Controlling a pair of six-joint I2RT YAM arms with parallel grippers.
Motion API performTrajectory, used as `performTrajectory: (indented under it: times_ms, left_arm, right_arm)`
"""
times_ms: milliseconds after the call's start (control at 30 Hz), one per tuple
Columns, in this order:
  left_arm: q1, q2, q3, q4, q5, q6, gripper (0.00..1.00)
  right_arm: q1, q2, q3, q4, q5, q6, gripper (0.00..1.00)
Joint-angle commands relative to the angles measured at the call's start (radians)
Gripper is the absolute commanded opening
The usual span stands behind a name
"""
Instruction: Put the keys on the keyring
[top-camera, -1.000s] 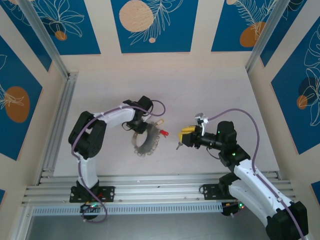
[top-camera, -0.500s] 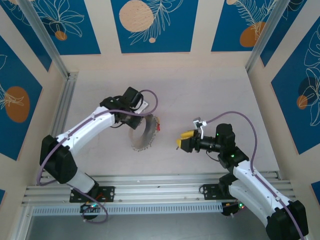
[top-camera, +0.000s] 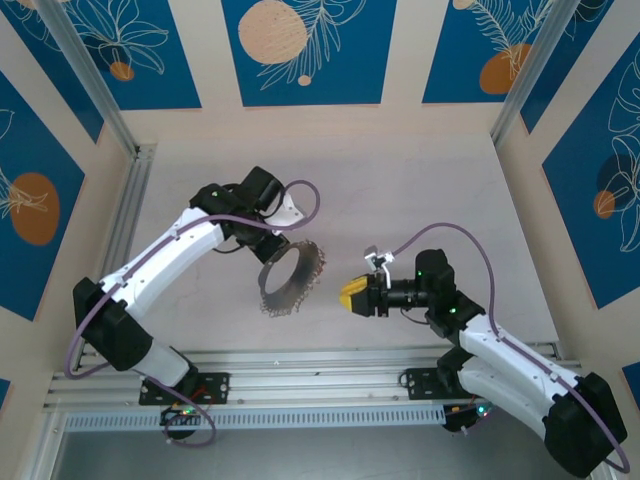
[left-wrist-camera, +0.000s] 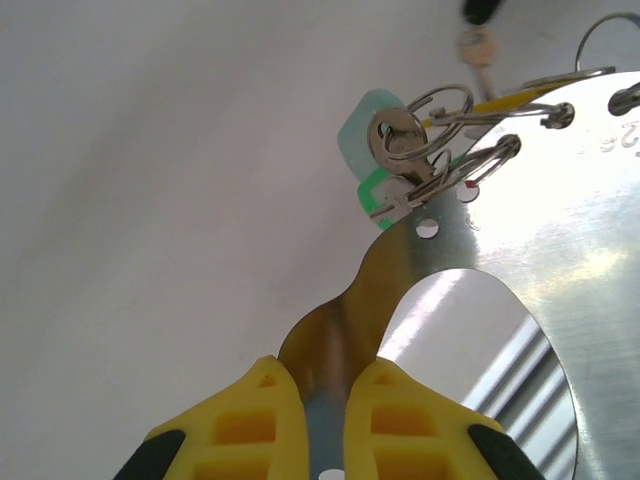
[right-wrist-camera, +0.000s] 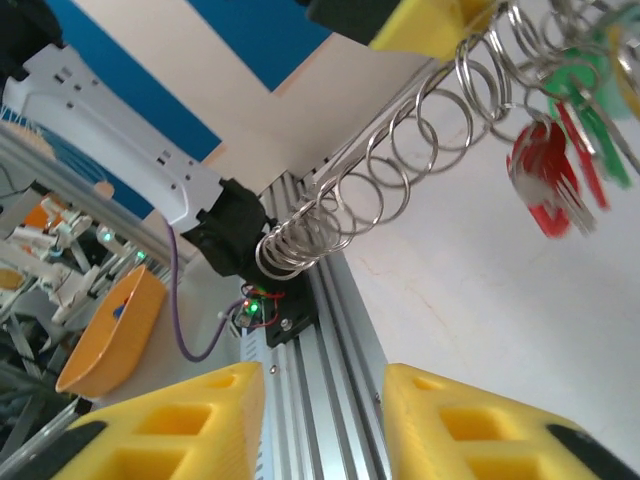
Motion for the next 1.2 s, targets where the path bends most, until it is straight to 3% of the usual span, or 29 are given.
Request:
performTrajectory:
  times_ms: [0,433,700,800,867,933,1067,1167]
  left_arm:
    - [-0.029,-0.048,0.018,-0.017,0.165,0.047,0.00]
    - [-0.037,-0.092,0.036,-0.046,0.332,0.062,0.00]
    - [-0.038,-0.096,0.048,-0.042,0.340,0.058,0.00]
    - [-0.039,-0.091,0.054,-0.048,0.340,0.057,0.00]
    - [-0.036,-0.094,0.056,-0.047,0.346,0.054,0.00]
    - [-0.037,-0.100,0.057,-0.045,0.354,0.050,0.00]
    - [-0.036,-0.096,0.068,-0.049,0.380,0.043,0.00]
    - [-0.036,-0.088,0.086,-0.062,0.408,0.036,0.00]
  right_arm:
    - [0.042,-0.005,0.012,0.058,-0.013,-0.025,0.32]
    - [0.097,-0.035,0.018,0.053,0.054,-0.089,0.18]
    - [0.116,-0.101,0.036,0.025,0.072,-0.104,0.16]
    - [0.185,-0.203,0.069,-0.151,0.275,-0.216,0.17]
    - [0.294,-0.300,0.076,-0.269,0.567,-0.334,0.21]
    - [0.392,-0.382,0.063,-0.314,0.771,-0.428,0.24]
    - [0.531,-0.402,0.059,-0.326,0.983,-0.559,0.21]
    - [0.662,-0.369,0.047,-0.240,1.145,-0.687,0.16]
